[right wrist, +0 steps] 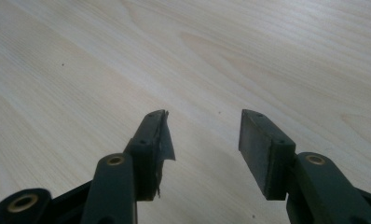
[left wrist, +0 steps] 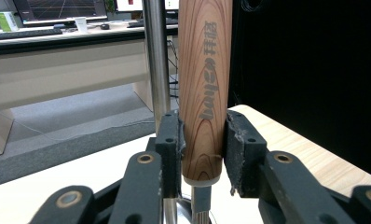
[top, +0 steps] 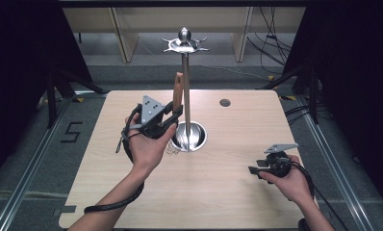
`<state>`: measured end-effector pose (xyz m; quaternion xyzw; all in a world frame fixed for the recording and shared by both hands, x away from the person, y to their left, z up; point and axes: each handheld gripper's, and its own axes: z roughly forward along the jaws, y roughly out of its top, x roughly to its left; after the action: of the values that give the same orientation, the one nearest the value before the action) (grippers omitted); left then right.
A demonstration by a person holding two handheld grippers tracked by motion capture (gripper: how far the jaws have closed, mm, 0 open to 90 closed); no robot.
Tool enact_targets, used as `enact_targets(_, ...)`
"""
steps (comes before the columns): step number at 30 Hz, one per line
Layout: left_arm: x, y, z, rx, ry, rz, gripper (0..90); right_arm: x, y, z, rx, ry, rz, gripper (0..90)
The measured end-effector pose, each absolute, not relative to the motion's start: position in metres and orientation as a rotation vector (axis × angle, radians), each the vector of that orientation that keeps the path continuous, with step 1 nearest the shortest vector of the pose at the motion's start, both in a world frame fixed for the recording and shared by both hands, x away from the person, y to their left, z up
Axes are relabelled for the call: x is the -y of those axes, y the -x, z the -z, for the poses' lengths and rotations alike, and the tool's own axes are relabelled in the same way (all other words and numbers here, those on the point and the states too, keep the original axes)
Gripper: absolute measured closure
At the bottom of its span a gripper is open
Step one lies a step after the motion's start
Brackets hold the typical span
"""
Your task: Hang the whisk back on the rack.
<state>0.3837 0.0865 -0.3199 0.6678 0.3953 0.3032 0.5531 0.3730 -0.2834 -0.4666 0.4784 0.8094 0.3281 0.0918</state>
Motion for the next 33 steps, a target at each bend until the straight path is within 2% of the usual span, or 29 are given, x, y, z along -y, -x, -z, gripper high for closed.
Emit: enact_targets(33, -0.078, -0.39, 0.303, -0.933, -1.541, -0.842, 68.2, 0.283, -0.373, 0.466, -2.412, -1.416, -0.971, 52.1)
